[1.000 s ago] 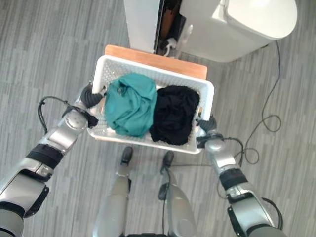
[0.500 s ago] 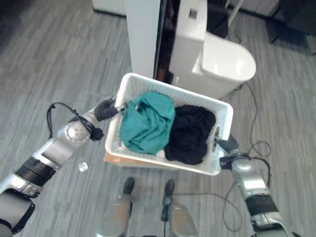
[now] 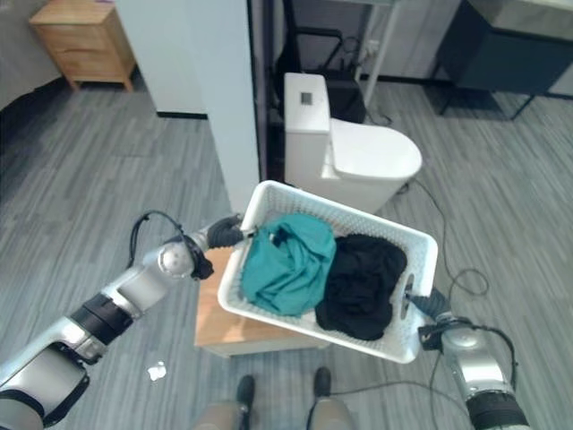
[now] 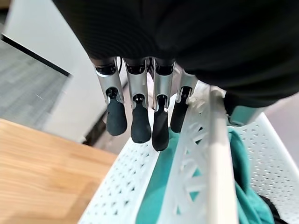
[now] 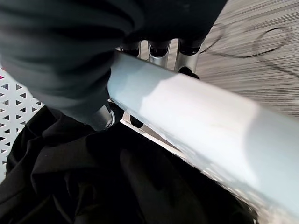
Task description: Grab the laundry basket,head to the washer,open it,put in the laundry and shut it.
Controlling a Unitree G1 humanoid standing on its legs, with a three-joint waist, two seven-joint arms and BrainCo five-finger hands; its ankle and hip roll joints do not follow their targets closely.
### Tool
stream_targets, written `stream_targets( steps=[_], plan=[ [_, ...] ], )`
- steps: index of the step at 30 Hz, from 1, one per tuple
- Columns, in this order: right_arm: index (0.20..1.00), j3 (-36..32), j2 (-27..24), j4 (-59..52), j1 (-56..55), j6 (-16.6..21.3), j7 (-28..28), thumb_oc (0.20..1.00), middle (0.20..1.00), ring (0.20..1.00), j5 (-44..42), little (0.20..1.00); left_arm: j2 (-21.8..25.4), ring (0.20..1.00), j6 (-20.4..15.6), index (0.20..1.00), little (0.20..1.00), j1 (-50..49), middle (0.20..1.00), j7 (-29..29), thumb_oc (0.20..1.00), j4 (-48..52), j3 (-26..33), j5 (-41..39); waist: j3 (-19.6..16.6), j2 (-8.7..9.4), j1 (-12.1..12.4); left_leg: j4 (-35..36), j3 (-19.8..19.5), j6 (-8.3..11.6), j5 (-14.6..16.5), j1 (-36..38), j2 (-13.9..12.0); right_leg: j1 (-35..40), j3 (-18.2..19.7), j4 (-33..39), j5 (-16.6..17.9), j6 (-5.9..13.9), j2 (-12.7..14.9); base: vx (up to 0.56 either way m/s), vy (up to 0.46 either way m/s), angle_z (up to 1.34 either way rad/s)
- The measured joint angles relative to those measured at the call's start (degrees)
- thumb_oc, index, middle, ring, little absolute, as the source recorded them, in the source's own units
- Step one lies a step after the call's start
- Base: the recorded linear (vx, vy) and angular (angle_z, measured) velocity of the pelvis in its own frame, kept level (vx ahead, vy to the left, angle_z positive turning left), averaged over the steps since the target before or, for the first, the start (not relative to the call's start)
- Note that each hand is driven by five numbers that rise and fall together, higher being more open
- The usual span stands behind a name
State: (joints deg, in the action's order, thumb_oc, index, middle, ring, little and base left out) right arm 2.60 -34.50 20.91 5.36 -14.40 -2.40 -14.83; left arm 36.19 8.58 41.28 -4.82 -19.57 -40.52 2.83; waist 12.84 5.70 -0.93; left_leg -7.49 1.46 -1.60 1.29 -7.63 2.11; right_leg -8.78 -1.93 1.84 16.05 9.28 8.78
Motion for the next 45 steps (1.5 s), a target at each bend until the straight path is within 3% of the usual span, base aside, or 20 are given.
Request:
stream_targets(
  steps=[2,4,5,7,10,12,14,15,17,19,22,24,26,29,30,31,33,34,37,45],
  plan=[
    [0.200,0.40,-0.23,0.20,1.23,-0.04,1.03,0.200,0.200,0.200,-0.03,0.200,-1.73,0.200,0.05,0.200,0.200,4.41,0.200,-0.08,0.200,-4.45,-1.34,0.01,1.00,-0.88,-0.60,-0.43,3.67,-1.89,-1.05,-1.88,-2.15,-2.63,-3.44,-2.13,0.05,2.13,-0.70,-0.26,0.066,-0.79],
    [0.200,0.17,-0.81,1.14,1.08,-0.17,1.84,0.200,0.200,0.200,-0.19,0.200,-3.29,0.200,0.08,0.200,0.200,5.53,0.200,0.20,0.200,-5.12,-1.13,0.01,2.17,-2.17,-0.89,-0.34,4.18,-2.04,-1.40,-1.87,-3.40,-3.73,-6.92,-14.23,-9.93,-1.05,-0.99,-0.32,0.073,-0.69],
    [0.200,0.46,-1.14,1.68,2.52,-0.16,2.01,0.200,0.200,0.200,-0.25,0.200,-3.00,0.200,-0.18,0.200,0.200,6.67,0.200,0.01,0.200,-6.11,-1.33,0.00,3.15,-2.46,0.32,-1.03,7.95,-2.25,-1.98,-2.21,-5.28,-4.23,-11.07,-28.73,-19.16,0.15,1.04,-0.27,0.049,-1.10],
    [0.200,2.05,-0.43,2.58,4.91,-0.15,2.38,0.200,0.200,0.200,-0.19,0.200,-1.65,0.200,0.27,0.200,0.200,6.79,0.200,0.11,0.200,-6.42,-1.42,0.00,3.26,-2.66,2.48,-1.48,11.72,-2.14,-1.70,-2.26,-7.64,-2.43,-15.79,-35.39,-21.87,0.32,3.78,-0.20,0.005,-1.30],
    [0.200,3.87,0.26,3.12,7.45,-0.02,2.65,0.200,0.200,0.200,-0.12,0.200,0.37,0.200,0.35,0.200,0.200,8.89,0.200,0.28,0.200,-7.07,-1.87,-0.13,3.29,-1.98,6.26,-2.59,16.52,-0.77,-2.29,-2.93,-10.73,9.10,-18.18,-28.06,-20.33,3.91,6.69,-0.26,-0.097,-1.17],
    [0.200,6.62,1.12,5.55,10.30,0.03,3.65,0.200,0.200,0.200,-0.12,0.200,1.42,0.200,0.26,0.200,0.200,9.30,0.200,0.42,0.200,-8.00,-2.03,-0.55,3.27,-1.91,7.90,-4.53,17.78,-1.16,-3.56,-3.23,-13.49,10.79,-20.21,-21.22,-21.13,1.72,4.62,-0.16,-0.063,-1.02],
    [0.200,6.72,-0.86,6.26,10.86,0.43,3.77,0.200,0.200,0.200,-0.14,0.200,0.25,0.200,0.20,0.200,0.200,9.71,0.200,0.87,0.200,-8.24,-2.31,-0.61,1.94,-2.06,7.74,0.75,17.17,-0.77,-2.61,-5.34,-8.09,10.28,-19.75,-15.81,-22.91,0.99,4.85,-0.33,-0.201,-1.08],
    [0.200,6.15,-1.37,7.01,11.09,0.41,3.84,0.200,0.200,0.200,-0.16,0.200,-0.28,0.200,-0.07,0.200,0.200,9.81,0.200,0.85,0.200,-7.77,-2.30,-0.60,1.62,-2.81,8.69,2.69,15.91,-0.90,-6.06,-5.06,-7.40,9.32,-18.77,-15.35,-23.87,1.03,3.81,-0.42,-0.299,-0.57],
    [0.200,5.90,-0.46,5.72,9.72,1.24,4.26,0.200,0.200,0.200,-0.30,0.200,-0.72,0.200,-0.02,0.200,0.200,9.29,0.200,1.96,0.200,-8.70,-1.86,-0.59,1.60,-2.01,9.02,1.85,19.36,-0.26,-8.17,-4.98,-9.67,6.59,-15.73,-16.70,-28.24,-0.72,3.15,-0.35,-0.265,-1.07],
    [0.200,6.03,-0.24,4.81,7.88,1.24,4.51,0.200,0.200,0.200,-0.43,0.200,-0.83,0.200,0.06,0.200,0.200,8.38,0.200,1.78,0.200,-8.58,-1.86,-0.64,1.46,-2.25,9.21,1.74,21.13,0.13,-8.81,-4.37,-11.71,7.00,-17.78,-15.37,-26.27,-1.70,2.59,-0.43,-0.347,-0.78],
    [0.200,5.89,-0.44,4.16,4.56,1.92,4.15,0.200,0.200,0.200,-2.79,0.200,-0.69,0.200,-0.68,0.200,0.200,7.83,0.200,1.78,0.200,-6.12,-1.46,-2.28,1.30,-2.46,9.46,4.86,21.37,2.82,-12.10,-3.39,-16.58,7.66,-16.56,-9.58,-22.25,-4.54,-3.91,-0.35,-0.270,-0.55],
    [0.200,6.09,-2.00,5.06,4.54,2.27,3.73,0.200,0.200,0.200,-3.03,0.200,-2.54,0.200,-1.08,0.200,0.200,6.92,0.200,1.84,0.200,-8.35,-1.97,-2.51,1.35,-2.61,9.57,7.56,12.71,4.99,-15.94,-2.11,-19.12,8.71,-15.30,-5.13,-19.34,-7.44,-8.65,-0.31,-0.235,-0.53],
    [0.200,5.85,-3.54,5.81,4.73,2.28,3.81,0.200,0.200,0.200,-3.06,0.200,-3.72,0.200,-1.04,0.200,0.200,6.97,0.200,1.90,0.200,-9.35,-3.61,-2.52,1.58,-2.41,9.66,4.95,4.70,7.95,-17.89,-4.64,-19.33,8.95,-14.47,-4.19,-18.54,-8.94,-9.10,-0.28,-0.215,-0.23],
    [0.200,9.14,-7.44,9.65,12.62,2.32,3.18,0.200,0.200,0.200,-5.16,0.200,-4.72,0.200,-1.03,0.200,0.200,7.88,0.200,2.31,0.200,-14.35,-5.29,-2.99,3.28,-1.98,9.36,-4.36,-15.50,13.10,-21.28,-7.50,-15.31,7.05,-10.55,-7.25,-17.26,-10.30,-8.26,-0.15,-0.121,-0.53],
    [0.200,9.92,-7.80,9.56,13.52,2.32,3.40,0.200,0.200,0.200,-5.30,0.200,-4.74,0.200,-1.02,0.200,0.200,8.44,0.200,2.52,0.200,-14.69,-5.16,-3.01,3.77,-1.05,8.66,-6.50,-16.54,15.72,-16.20,-7.83,-12.04,7.25,-9.59,-7.06,-16.96,-9.96,-6.64,-0.01,-0.083,-0.67],
    [0.200,9.91,-8.50,9.02,13.73,2.32,3.36,0.200,0.200,0.200,-5.83,0.200,-4.72,0.200,-1.10,0.200,0.200,9.68,0.200,2.91,0.200,-14.76,-5.08,-3.01,4.15,-0.37,8.49,-4.26,-17.96,11.81,-10.82,-6.16,-6.89,8.01,-8.59,-5.14,-15.98,-9.51,-5.39,0.05,-0.033,-0.32],
    [0.200,9.87,-9.47,8.66,14.50,2.32,3.43,0.200,0.200,0.200,-6.89,0.200,-4.70,0.200,-1.89,0.200,0.200,12.63,0.200,3.54,0.200,-14.68,-4.78,-2.98,3.91,-2.80,7.47,1.68,-16.17,9.05,-9.14,-3.31,-3.64,9.01,-7.80,-2.25,-14.97,-9.60,-7.78,0.05,-0.063,-0.37],
    [0.200,9.85,-9.13,8.43,14.76,2.37,3.53,0.200,0.200,0.200,-6.91,0.200,-4.42,0.200,-2.05,0.200,0.200,14.64,0.200,3.67,0.200,-14.72,-4.61,-3.00,4.05,-3.48,6.84,4.25,-14.52,5.59,-7.10,-2.05,-4.34,8.82,-7.56,-1.73,-14.83,-9.26,-9.67,0.03,-0.064,-0.28],
    [0.200,11.18,-8.19,7.97,15.61,2.29,3.32,0.200,0.200,0.200,-9.00,0.200,-4.14,0.200,-2.06,0.200,0.200,17.95,0.200,4.99,0.200,-16.64,-4.67,-3.13,5.62,-0.85,6.34,4.66,-13.99,6.79,-7.73,-3.21,-4.58,7.63,-7.09,-0.81,-13.68,-8.54,-10.01,0.05,-0.064,-0.11],
    [0.200,12.95,-7.98,6.68,15.87,2.20,3.08,0.200,0.200,0.200,-10.27,0.200,-2.10,0.200,-2.02,0.200,0.200,17.43,0.200,5.00,0.200,-17.02,-5.31,-5.09,6.86,-2.74,7.13,4.74,-13.49,6.66,-7.79,-1.48,-5.04,9.66,-6.15,0.92,-13.13,-9.01,-10.47,0.05,-0.093,-0.05]
  ],
)
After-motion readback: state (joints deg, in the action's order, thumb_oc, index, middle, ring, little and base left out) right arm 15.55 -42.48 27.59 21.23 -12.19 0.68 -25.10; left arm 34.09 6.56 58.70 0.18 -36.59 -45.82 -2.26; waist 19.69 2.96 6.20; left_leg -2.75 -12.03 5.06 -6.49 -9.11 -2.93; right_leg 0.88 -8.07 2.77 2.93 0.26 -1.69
